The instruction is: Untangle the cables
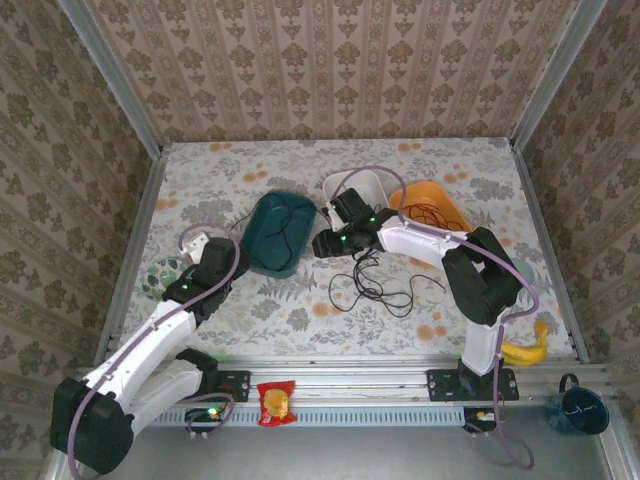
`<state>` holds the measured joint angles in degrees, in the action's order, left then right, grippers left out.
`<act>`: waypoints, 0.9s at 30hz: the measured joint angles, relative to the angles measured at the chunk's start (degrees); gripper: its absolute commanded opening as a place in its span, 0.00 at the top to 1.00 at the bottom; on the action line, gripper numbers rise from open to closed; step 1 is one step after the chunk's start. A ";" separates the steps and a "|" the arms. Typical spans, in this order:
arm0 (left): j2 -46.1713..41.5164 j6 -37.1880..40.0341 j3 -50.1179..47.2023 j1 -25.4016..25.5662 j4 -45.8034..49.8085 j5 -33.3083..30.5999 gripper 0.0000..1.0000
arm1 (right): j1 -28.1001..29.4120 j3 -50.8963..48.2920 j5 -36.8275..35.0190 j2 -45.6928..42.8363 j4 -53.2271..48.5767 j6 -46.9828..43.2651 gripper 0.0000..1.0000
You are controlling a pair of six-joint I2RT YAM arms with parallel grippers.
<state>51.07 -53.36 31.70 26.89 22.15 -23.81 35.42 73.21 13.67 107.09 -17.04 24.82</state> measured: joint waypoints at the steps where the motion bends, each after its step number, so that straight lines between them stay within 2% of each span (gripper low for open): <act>1: -0.07 -0.07 0.00 0.00 0.00 0.02 0.25 | -0.76 0.46 -0.09 0.28 -0.20 0.15 0.49; 11: 0.94 -0.24 -0.02 0.00 -1.40 2.40 0.25 | -7.54 6.69 -3.48 4.37 -2.78 0.31 0.49; 20: 3.89 -0.24 0.00 0.00 -3.37 4.50 0.25 | -5.35 9.25 -3.37 6.36 -4.02 -1.14 0.49; 26: 6.86 -0.17 0.26 0.00 -4.83 4.63 0.25 | -4.72 12.85 -4.22 12.55 -4.00 -0.85 0.50; 27: 7.41 -0.17 0.33 0.00 -5.14 4.63 0.25 | -4.72 13.70 -4.66 13.84 -3.89 -0.85 0.53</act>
<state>58.48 -53.54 32.03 26.89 17.02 -19.18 30.70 86.91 9.02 120.92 -20.93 23.97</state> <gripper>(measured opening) 0.754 0.504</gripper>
